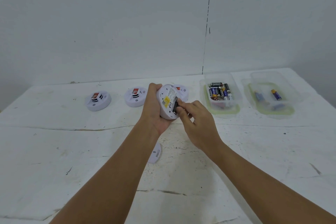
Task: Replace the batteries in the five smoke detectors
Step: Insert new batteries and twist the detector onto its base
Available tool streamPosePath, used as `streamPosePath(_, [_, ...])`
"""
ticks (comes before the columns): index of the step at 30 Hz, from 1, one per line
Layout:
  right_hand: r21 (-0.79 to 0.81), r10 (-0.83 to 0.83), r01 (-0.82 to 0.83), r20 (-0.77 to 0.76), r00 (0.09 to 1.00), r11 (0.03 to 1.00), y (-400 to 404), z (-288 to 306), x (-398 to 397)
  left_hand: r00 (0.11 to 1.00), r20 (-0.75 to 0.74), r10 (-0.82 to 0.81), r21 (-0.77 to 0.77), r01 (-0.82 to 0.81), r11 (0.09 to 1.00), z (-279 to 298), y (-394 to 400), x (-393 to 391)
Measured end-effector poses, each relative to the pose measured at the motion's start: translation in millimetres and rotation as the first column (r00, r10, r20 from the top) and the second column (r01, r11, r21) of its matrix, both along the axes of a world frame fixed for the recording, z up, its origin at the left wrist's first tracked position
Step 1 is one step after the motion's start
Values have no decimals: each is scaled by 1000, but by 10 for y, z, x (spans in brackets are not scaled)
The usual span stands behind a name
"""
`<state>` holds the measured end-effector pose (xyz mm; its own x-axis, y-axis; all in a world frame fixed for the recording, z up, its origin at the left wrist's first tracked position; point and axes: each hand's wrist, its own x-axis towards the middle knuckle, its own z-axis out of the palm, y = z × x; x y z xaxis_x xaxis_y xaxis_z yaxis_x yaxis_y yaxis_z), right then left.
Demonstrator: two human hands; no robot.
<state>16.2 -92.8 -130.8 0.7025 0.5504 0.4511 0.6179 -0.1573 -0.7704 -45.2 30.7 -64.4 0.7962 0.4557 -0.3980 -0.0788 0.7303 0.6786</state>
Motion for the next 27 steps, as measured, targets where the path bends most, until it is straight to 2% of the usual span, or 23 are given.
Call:
streamPosePath(6, [-138,47,-43,28,999,990,-147,204,429,995,-94,17,96,-8,995,26,-80,222])
streamPosePath(10, [-164,-74,83,59,996,983,-272,449,874,992,-130,2,213,26,977,59,-98,400])
streamPosePath(12, [-227,-100,101,16,995,969,-320,547,1129,987,-163,-18,248,58,967,91,-106,473])
streamPosePath(16, [-527,-66,66,19,998,847,-330,583,1580,980,-200,-20,246,70,967,114,-116,570])
streamPosePath(19, [-679,5,69,106,994,731,-278,576,1748,977,-213,-16,250,71,966,80,-119,611])
streamPosePath(23, [-774,43,133,203,978,620,-222,573,1879,977,-211,-15,252,69,965,12,-105,658])
streamPosePath(27, [-822,101,117,207,973,558,-136,523,1913,976,-216,-32,251,87,964,6,-130,677])
